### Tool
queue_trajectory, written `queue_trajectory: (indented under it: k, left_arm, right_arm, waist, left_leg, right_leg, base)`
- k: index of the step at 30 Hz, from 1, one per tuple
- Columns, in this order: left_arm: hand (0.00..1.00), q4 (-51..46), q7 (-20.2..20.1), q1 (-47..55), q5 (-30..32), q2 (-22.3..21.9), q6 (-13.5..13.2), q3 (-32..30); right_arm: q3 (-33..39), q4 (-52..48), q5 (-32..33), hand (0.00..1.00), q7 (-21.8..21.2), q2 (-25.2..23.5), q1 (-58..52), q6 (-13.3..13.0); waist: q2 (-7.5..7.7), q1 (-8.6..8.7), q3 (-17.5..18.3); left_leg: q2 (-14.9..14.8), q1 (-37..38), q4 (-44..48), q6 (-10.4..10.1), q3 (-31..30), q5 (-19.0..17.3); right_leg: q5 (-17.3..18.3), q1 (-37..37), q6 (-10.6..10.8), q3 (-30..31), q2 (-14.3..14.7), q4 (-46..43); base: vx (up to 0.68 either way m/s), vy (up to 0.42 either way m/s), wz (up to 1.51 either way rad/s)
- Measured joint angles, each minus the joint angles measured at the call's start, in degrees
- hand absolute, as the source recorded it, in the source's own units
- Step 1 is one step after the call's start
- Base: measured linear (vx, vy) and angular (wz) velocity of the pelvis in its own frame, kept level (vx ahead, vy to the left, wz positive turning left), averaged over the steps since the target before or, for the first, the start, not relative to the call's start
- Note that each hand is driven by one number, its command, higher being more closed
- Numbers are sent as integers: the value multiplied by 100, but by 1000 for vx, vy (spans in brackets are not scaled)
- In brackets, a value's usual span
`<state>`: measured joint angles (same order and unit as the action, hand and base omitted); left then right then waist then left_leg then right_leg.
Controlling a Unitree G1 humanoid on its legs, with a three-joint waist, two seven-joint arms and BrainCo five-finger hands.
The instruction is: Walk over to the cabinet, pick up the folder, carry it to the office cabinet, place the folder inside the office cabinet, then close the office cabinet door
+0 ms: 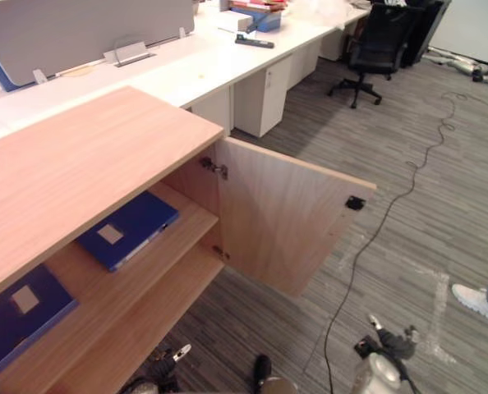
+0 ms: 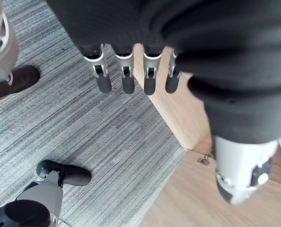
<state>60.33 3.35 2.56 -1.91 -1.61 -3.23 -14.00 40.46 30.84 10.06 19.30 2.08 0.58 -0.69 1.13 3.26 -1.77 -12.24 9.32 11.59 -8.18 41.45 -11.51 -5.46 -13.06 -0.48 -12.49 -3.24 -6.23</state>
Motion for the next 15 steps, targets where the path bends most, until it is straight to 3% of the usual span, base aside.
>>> queue_trajectory:
  k: [5,9,15]
  left_arm:
    - [0,99,29,79,-178,315,37,-82]
    - [0,91,83,96,-422,458,41,-126]
    - [0,-148,59,33,-433,410,-26,378]
  right_arm:
    - [-90,155,-3,0,-20,201,325,-54]
    - [-209,233,-32,0,-193,300,475,-64]
    - [-356,997,-39,0,-350,1488,1251,-185]
  waist:
    - [-20,-6,-27]
    - [-13,-38,-31]
    - [-104,-60,-62]
  left_leg:
    - [-95,71,-34,-19,-206,304]
    - [-259,-100,254,3,-504,482]
    - [17,-313,-310,109,-1112,349]
  right_leg:
    - [-19,172,-58,-154,94,293]
    - [-274,444,-163,-137,249,803]
    - [-406,515,-103,-151,229,1044]
  base:
    - [62,-62,-14]
    - [105,-112,-1]
    - [38,5,6]
